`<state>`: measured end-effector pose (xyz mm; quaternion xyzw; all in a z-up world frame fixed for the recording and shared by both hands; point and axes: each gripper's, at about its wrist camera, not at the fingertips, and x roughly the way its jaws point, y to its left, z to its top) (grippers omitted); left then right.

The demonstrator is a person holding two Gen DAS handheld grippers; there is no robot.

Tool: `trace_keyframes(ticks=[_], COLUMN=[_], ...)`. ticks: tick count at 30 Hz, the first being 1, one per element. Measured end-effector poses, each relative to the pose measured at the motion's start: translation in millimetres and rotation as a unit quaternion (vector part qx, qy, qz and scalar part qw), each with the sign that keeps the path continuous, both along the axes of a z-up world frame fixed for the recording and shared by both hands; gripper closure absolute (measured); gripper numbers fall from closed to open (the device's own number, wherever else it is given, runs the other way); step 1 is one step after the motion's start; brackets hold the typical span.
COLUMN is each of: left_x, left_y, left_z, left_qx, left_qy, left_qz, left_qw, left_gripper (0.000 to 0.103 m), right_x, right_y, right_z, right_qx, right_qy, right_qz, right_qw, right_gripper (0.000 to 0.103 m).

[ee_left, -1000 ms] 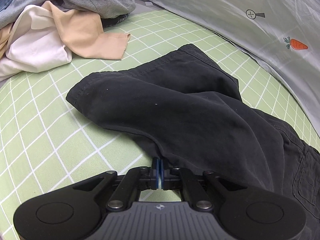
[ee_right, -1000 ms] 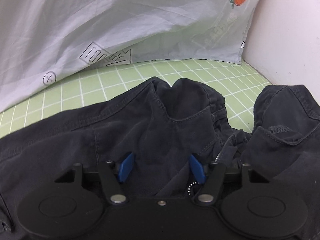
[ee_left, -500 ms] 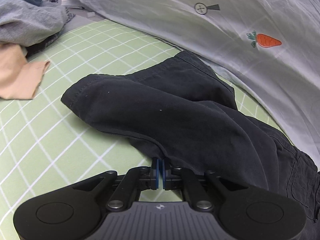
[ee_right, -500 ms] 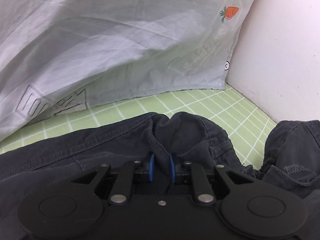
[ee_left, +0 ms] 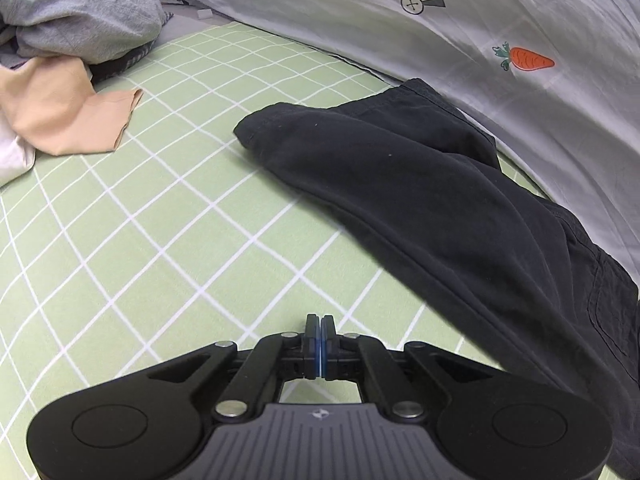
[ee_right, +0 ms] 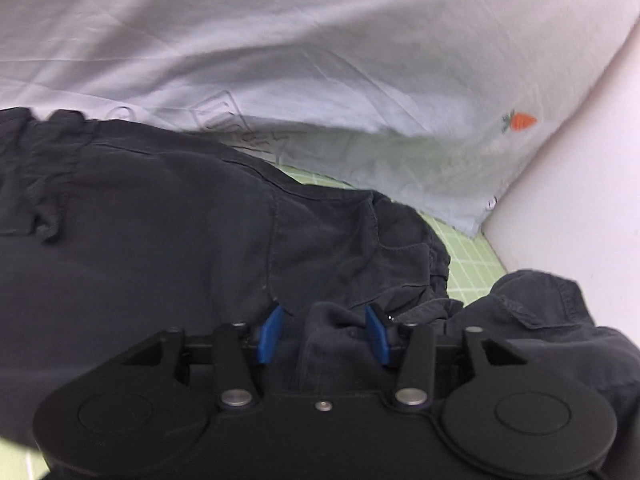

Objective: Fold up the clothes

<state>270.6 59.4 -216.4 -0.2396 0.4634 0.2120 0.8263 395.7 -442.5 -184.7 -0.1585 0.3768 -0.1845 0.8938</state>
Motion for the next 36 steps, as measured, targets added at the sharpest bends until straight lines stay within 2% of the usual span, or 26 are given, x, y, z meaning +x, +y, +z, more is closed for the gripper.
trace_keyframes(ticks=[1, 3, 4, 8, 10, 12, 15, 19, 22, 25, 28, 32, 34, 36], left_x=[-8, -24, -31, -55, -65, -71, -80, -93, -104, -113, -110, -105, -102, -99], left_y=[-1, -7, -11, -33, -44, -56, -72, -91, -104, -116, -128, -144, -153, -161], left_z=[2, 7, 10, 17, 19, 19, 19, 25, 27, 25, 25, 26, 26, 26], left_qx=[0.001, 0.005, 0.007, 0.005, 0.006, 0.005, 0.006, 0.016, 0.027, 0.028, 0.031, 0.035, 0.037, 0.039], left_qy=[0.003, 0.005, 0.003, -0.003, -0.001, 0.002, 0.003, -0.006, -0.005, 0.002, 0.005, 0.008, 0.010, 0.012], left_qz=[-0.003, -0.015, -0.025, -0.062, -0.079, -0.093, -0.111, -0.130, -0.137, -0.139, -0.156, -0.178, -0.189, -0.201], left_qw=[1.0000, 0.9999, 0.9997, 0.9980, 0.9969, 0.9956, 0.9938, 0.9913, 0.9902, 0.9899, 0.9873, 0.9833, 0.9811, 0.9788], left_gripper=[0.101, 0.101, 0.101, 0.100, 0.100, 0.099, 0.099, 0.099, 0.093, 0.093, 0.093, 0.093, 0.093, 0.093], right_x=[-16, -49, -65, -127, -152, -170, -188, -213, -218, -208, -200, -184, -170, -157], right_y=[5, 11, 10, -17, -34, -52, -75, -106, -127, -141, -138, -113, -105, -98], right_z=[10, 28, 35, 63, 74, 80, 80, 62, 34, 9, -1, -14, -18, -20], right_qx=[0.006, 0.027, 0.037, 0.066, 0.069, 0.049, 0.012, 0.000, 0.031, 0.074, 0.135, 0.185, 0.225, 0.265], right_qy=[-0.011, -0.032, -0.041, -0.079, -0.098, -0.107, -0.101, -0.072, -0.036, -0.006, -0.004, -0.004, -0.006, -0.014], right_qz=[0.012, 0.024, 0.017, -0.028, -0.050, -0.073, -0.090, -0.111, -0.110, -0.117, -0.102, -0.053, -0.046, -0.036], right_qw=[1.000, 0.999, 0.998, 0.994, 0.992, 0.990, 0.991, 0.991, 0.993, 0.990, 0.985, 0.981, 0.973, 0.963], right_gripper=[0.035, 0.023, 0.022, 0.022, 0.022, 0.022, 0.022, 0.022, 0.022, 0.024, 0.029, 0.039, 0.046, 0.046])
